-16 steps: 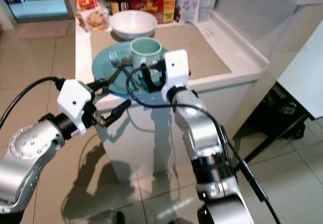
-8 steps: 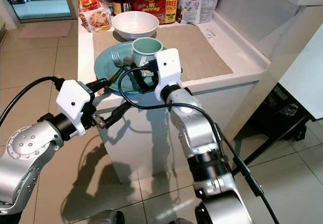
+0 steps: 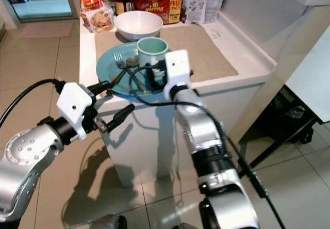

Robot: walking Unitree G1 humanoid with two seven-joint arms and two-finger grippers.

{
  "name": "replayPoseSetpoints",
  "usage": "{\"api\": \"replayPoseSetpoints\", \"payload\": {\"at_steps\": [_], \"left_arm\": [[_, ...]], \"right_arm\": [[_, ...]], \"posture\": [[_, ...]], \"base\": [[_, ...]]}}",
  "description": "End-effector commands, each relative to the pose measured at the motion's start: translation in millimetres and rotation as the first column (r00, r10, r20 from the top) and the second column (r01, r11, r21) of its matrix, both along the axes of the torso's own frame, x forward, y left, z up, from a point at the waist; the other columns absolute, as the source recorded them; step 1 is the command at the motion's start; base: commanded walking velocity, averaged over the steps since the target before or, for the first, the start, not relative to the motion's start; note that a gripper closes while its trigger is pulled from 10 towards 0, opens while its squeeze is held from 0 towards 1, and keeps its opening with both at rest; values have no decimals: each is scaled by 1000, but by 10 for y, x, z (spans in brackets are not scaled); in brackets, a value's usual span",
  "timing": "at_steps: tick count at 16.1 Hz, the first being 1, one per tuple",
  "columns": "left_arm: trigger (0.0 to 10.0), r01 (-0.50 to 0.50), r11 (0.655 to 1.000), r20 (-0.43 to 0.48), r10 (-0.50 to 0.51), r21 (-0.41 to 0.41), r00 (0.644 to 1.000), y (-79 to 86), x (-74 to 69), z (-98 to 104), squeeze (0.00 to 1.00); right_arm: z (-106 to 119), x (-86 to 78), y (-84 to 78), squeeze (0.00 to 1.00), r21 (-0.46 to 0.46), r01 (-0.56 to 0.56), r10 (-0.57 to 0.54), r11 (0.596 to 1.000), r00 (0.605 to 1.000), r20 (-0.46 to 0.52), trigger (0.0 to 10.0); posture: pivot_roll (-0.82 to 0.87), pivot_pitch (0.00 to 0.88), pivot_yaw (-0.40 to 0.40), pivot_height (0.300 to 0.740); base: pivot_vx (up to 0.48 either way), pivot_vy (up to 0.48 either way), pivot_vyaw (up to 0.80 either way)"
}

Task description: Setting the table

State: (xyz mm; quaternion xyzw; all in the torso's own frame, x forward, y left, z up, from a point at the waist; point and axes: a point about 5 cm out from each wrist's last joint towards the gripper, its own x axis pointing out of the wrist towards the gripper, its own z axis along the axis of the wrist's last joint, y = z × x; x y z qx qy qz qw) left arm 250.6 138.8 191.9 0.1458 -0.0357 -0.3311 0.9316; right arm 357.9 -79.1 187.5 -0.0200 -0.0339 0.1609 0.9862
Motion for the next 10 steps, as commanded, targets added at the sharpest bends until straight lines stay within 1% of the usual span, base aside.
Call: {"api": "replayPoseSetpoints", "payload": {"at_steps": [1,2,3,4,5,7,8,10], "left_arm": [[10000,17,1000,3,-17,11,1000,-25,-31,23,0],[10000,19,1000,2,-19,11,1000,-27,-41,22,0],[10000,15,1000,0,-15,11,1000,-22,-53,16,0],[10000,10,1000,1,-10,11,1000,-24,-58,10,0],[10000,5,1000,0,-5,8,1000,-30,-65,5,0],[10000,6,1000,0,-6,8,1000,-38,-70,5,0],[10000,6,1000,1,-6,8,1000,-41,-74,5,0],[10000,6,1000,3,-6,13,1000,-34,-69,10,0]], "right_arm": [[88,-29,-46,0,1,5,-5,1000,999,32,10000],[114,-60,-62,0,-3,-7,7,1000,999,44,10000],[167,-154,-100,0,5,-32,31,999,998,59,10000],[174,-215,-115,0,16,-57,56,998,997,53,10000],[137,-242,-98,0,65,-99,98,993,995,18,10000],[99,-252,-91,0,100,-127,129,987,992,-11,10000],[83,-246,-98,0,131,-131,135,983,990,-25,10000],[61,-166,-103,0,154,-116,125,981,991,-48,10000]], "posture": [[166,74,-42,740],[166,75,-43,740],[165,76,-47,740],[164,76,-54,740],[161,75,-57,740],[165,75,-62,740],[167,70,-63,740],[170,64,-61,740]], "base": [[0,0,0],[0,0,0],[0,0,0],[0,0,0],[0,0,0],[0,0,0],[0,0,0],[0,0,0]]}}
